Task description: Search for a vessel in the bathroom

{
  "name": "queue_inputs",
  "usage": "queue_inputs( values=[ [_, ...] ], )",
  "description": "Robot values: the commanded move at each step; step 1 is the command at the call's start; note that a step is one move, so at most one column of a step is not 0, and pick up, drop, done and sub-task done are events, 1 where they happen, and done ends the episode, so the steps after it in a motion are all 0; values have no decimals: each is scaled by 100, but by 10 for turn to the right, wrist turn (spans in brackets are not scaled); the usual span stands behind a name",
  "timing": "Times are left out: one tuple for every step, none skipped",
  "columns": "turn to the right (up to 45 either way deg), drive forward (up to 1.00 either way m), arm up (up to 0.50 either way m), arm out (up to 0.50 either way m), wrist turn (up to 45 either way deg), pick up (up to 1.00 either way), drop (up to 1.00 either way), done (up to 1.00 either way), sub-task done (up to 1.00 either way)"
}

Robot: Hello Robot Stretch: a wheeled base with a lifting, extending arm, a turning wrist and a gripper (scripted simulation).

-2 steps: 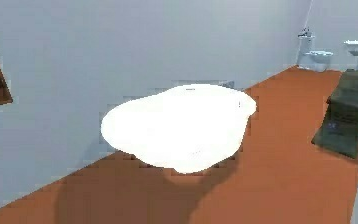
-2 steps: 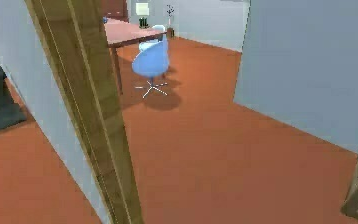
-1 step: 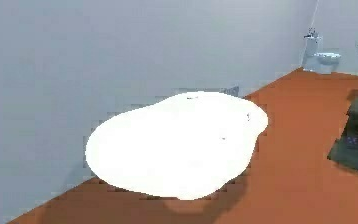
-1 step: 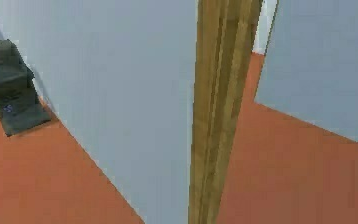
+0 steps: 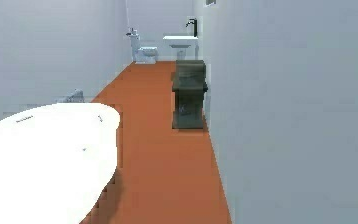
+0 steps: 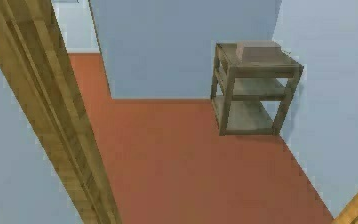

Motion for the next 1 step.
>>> queue_inputs(
  values=[
    [0,25,0,0,0,0,0,0,0]
  ],
)
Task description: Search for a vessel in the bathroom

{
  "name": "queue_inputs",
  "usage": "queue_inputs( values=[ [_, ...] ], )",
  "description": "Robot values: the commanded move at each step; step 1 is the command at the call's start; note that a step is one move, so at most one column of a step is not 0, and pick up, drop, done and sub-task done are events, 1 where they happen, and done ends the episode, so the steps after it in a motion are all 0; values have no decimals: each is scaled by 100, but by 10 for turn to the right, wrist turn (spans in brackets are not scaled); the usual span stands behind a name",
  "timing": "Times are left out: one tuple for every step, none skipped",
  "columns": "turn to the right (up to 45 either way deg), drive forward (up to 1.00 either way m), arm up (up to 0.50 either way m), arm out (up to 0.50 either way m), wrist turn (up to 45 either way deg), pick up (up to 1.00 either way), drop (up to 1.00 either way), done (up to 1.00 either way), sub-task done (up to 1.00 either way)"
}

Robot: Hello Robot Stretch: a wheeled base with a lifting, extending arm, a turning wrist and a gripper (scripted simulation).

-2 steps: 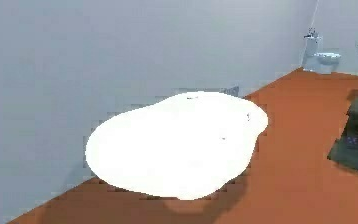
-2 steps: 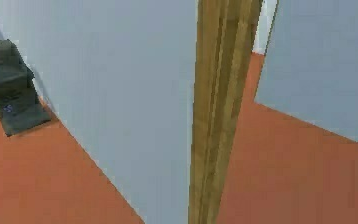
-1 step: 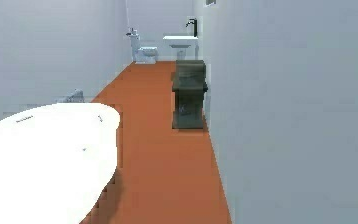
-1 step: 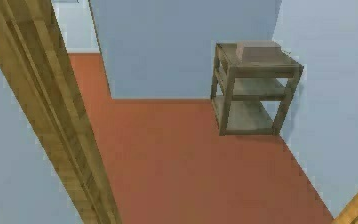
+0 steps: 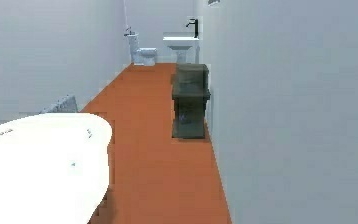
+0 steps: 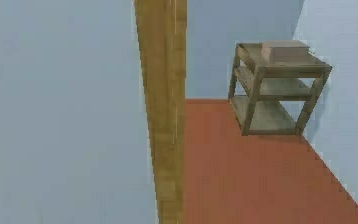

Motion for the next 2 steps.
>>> queue_inputs(
  values=[
    [-450,0,0,0,0,0,0,0,0],
    [0,0,0,0,0,0,0,100,0]
  ],
)
